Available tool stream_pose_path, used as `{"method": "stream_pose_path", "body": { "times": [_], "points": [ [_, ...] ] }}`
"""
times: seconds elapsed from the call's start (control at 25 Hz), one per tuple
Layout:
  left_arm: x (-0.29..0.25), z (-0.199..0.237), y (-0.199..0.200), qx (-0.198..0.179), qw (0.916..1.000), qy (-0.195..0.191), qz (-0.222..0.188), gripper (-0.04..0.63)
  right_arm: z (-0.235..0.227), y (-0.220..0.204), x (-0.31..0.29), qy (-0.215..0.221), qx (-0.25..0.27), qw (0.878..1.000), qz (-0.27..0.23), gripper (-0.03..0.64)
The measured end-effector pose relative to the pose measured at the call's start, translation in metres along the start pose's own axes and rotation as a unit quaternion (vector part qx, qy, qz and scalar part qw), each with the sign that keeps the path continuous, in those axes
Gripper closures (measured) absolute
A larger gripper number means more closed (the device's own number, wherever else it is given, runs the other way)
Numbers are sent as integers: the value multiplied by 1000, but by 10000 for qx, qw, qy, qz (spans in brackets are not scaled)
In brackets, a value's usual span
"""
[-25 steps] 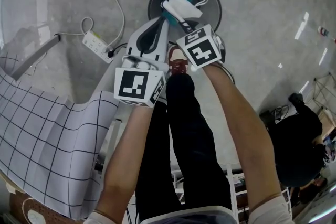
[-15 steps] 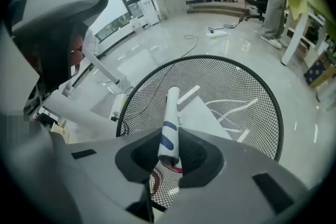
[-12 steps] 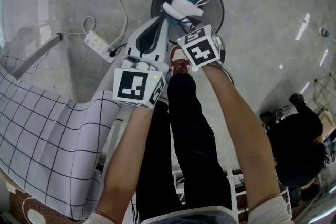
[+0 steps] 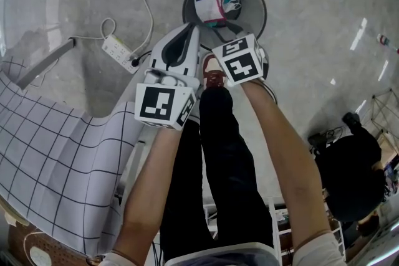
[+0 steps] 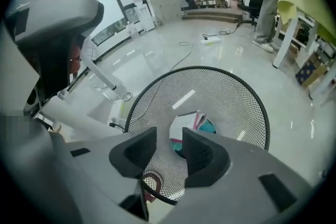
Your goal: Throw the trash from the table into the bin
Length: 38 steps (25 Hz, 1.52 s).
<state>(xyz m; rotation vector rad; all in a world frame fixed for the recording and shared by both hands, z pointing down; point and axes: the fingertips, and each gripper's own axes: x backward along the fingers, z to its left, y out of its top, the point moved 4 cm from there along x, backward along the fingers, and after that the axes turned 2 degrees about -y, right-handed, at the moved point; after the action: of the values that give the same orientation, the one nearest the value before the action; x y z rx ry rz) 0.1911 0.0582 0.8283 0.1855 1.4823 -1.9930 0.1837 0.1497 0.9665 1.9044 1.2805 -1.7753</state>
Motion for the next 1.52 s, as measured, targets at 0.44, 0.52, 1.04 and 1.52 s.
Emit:
{"method": "stream_pose_path", "body": {
  "times": [0.44, 0.52, 1.04, 1.52],
  "points": [
    [27, -18, 18, -25, 9999, -88, 85, 589, 28, 35, 53, -285, 584, 9940, -878, 573],
    [31, -20, 22, -56, 9999, -84, 101, 589, 32, 40, 61, -267, 539, 9933, -983, 580],
    [56, -63, 72, -50, 9998, -176, 29, 589, 43, 53, 148, -252, 480, 9869, -1521, 598],
    [119, -118, 133, 179, 9997, -159, -31, 589, 74, 86, 290, -381, 153, 9713, -2341, 598]
  ]
}}
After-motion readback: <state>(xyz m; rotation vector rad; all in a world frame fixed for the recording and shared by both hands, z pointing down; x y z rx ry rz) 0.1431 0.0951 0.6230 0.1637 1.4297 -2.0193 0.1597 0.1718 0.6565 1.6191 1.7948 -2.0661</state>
